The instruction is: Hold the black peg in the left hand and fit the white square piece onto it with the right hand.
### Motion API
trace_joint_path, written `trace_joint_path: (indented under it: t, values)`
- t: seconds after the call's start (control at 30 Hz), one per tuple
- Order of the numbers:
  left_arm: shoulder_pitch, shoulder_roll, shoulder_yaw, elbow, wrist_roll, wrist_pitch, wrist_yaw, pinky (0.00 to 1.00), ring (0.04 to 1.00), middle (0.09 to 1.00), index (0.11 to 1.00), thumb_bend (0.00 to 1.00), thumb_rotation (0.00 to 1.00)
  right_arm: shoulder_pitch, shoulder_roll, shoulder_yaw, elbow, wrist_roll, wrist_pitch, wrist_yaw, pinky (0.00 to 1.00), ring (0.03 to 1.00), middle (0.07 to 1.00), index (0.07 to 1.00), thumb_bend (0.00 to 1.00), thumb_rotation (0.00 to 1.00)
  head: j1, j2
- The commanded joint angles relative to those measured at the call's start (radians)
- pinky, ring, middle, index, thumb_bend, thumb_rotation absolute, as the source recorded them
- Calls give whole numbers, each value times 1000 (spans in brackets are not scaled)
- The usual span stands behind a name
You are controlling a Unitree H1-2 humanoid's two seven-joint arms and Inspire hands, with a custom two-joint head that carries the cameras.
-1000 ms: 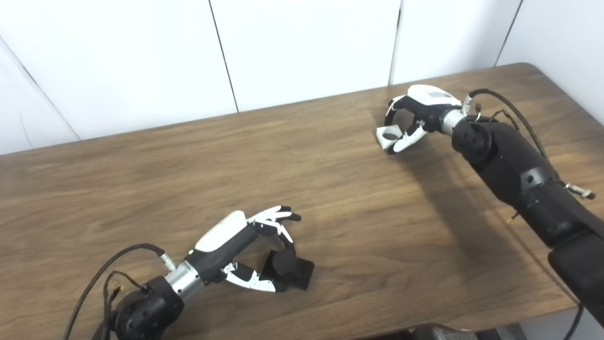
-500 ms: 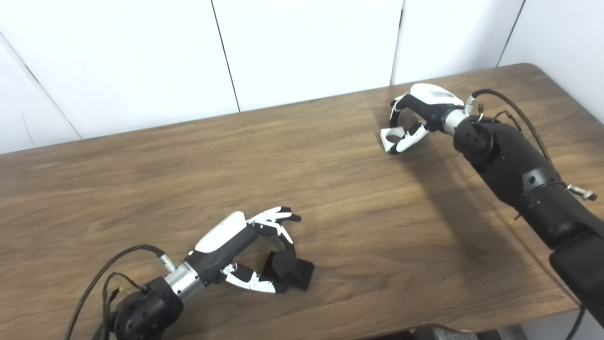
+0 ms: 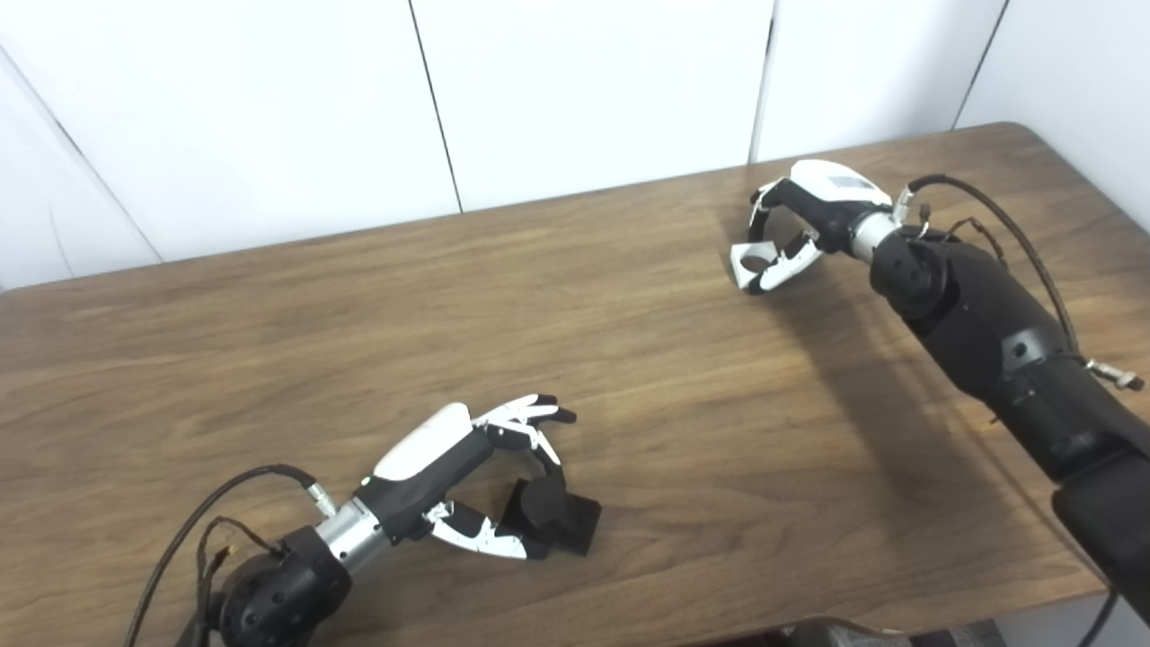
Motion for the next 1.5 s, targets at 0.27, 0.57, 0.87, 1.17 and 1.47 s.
trace_joint_path:
  t: [0.27, 0.57, 0.87, 1.17, 1.47]
  values:
    - [14, 38, -16, 44, 20, 40, -56, 838, 953, 888, 491, 521, 77, 29, -18, -57, -34, 31, 9, -40, 900, 918, 838, 482, 525, 134, -9, 5]
    - [13, 42, -14, 42, 19, 55, -59, 834, 956, 892, 491, 522, 73, 99, -25, -152, -176, 84, 8, -52, 903, 932, 842, 482, 524, 136, -12, 13]
    - [3, 45, -19, 54, 21, 46, -60, 839, 953, 894, 492, 522, 75, 152, -27, -189, -310, 87, 48, -22, 884, 935, 844, 482, 525, 135, -14, 19]
    - [-6, 41, -23, 51, 28, 58, -61, 848, 954, 893, 492, 522, 75, 202, -28, -226, -456, 126, 70, 27, 867, 951, 845, 481, 525, 134, -2, 29]
    - [-13, 36, -26, 51, 30, 68, -65, 851, 956, 895, 491, 522, 72, 240, -33, -267, -633, 211, 121, 121, 852, 948, 856, 480, 524, 135, 26, 36]
